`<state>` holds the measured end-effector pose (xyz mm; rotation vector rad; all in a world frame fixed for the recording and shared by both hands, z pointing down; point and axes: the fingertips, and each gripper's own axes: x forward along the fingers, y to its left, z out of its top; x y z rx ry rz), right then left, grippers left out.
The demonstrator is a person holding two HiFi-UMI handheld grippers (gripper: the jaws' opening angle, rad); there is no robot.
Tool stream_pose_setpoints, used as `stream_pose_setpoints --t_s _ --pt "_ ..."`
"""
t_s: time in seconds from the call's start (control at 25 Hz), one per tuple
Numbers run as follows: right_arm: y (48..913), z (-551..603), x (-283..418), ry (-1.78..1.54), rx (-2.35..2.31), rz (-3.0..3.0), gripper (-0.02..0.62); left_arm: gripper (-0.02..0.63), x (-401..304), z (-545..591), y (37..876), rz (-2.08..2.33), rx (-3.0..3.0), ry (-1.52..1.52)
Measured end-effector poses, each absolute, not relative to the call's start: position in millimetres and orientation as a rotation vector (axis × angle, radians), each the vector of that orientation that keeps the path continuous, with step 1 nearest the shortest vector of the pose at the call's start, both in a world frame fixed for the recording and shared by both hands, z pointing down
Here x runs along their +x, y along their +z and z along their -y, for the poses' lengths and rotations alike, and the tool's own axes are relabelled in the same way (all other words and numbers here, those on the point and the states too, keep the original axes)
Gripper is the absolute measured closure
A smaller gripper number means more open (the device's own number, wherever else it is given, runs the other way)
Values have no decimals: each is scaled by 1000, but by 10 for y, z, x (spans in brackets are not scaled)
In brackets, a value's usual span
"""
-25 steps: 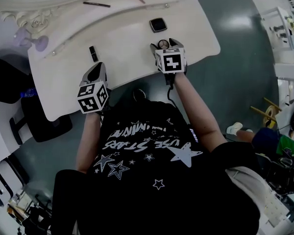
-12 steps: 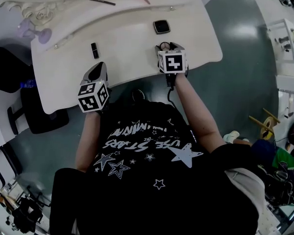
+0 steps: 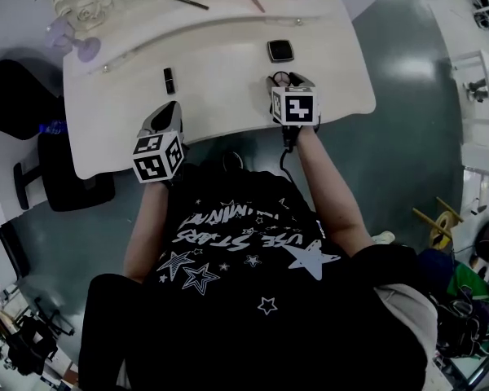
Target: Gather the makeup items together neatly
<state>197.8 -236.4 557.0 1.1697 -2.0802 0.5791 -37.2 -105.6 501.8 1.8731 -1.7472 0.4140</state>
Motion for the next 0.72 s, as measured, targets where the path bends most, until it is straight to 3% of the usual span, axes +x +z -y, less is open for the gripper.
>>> stream_pose_setpoints --t_s 0.72 --pt "5242 2216 579 486 986 2201 331 606 -1320 813 4865 1820 1795 369"
